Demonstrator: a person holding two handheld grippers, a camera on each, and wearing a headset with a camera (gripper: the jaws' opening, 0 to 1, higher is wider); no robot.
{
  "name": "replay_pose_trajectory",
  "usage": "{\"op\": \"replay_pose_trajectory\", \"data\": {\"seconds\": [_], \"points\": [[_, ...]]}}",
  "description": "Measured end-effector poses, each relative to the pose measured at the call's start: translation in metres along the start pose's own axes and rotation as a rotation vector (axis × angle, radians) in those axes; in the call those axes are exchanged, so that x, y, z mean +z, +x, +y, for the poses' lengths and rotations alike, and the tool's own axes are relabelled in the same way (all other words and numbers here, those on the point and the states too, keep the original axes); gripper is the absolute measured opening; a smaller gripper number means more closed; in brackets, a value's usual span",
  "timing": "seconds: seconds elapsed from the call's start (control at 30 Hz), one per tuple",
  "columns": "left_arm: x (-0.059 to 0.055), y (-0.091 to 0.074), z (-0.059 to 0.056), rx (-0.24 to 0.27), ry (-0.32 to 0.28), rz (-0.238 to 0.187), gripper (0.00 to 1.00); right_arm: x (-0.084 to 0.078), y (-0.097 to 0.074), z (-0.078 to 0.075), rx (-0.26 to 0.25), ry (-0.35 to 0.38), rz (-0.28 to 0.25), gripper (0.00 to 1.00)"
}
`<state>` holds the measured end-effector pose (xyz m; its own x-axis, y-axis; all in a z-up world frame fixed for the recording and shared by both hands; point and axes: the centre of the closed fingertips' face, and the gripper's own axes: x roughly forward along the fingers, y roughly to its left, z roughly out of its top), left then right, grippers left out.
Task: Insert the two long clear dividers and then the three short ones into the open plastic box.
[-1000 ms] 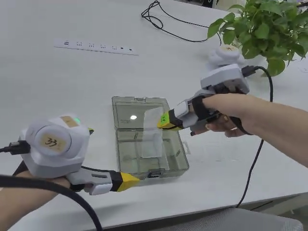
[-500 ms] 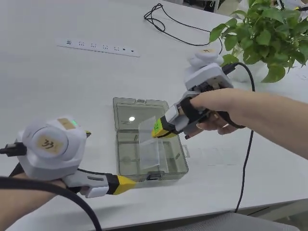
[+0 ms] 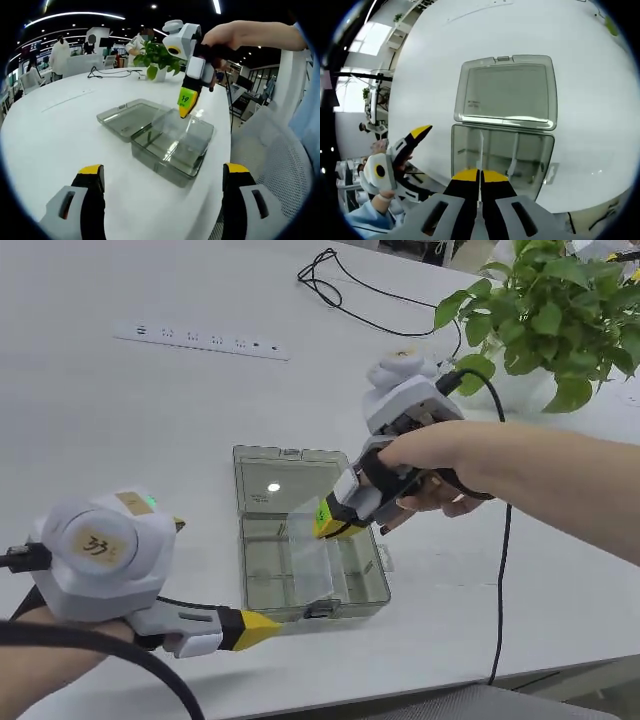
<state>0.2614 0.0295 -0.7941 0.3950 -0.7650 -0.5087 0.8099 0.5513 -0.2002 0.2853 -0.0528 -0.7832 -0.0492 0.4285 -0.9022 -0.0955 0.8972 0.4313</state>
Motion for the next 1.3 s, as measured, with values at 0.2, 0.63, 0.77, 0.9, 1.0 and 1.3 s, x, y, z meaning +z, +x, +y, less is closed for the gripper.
{"op": "replay_pose_trajectory", "data": {"seconds": [0.2,0.63,0.77,0.9,1.0,1.3], "points": [[-0.001,0.000,0.000,0.000,-0.002,0.002,1.00,-0.006,0.002,0.002,-0.018,0.005,0.013,0.02],[-0.003,-0.002,-0.002,-0.004,-0.015,-0.002,1.00,0.001,0.009,-0.002,-0.080,-0.016,0.046,0.02],[-0.003,-0.002,-0.002,-0.003,-0.016,-0.005,1.00,0.003,0.010,-0.002,-0.097,-0.027,0.060,0.02],[-0.004,-0.003,-0.002,0.000,-0.022,-0.008,1.00,-0.002,0.009,0.000,-0.112,-0.029,0.069,0.02],[-0.004,-0.003,-0.002,0.001,-0.024,-0.007,1.00,-0.002,0.009,-0.001,-0.114,-0.027,0.072,0.02],[-0.006,-0.002,-0.002,0.001,-0.031,-0.010,1.00,-0.009,0.010,0.003,-0.115,-0.026,0.078,0.02]]}}
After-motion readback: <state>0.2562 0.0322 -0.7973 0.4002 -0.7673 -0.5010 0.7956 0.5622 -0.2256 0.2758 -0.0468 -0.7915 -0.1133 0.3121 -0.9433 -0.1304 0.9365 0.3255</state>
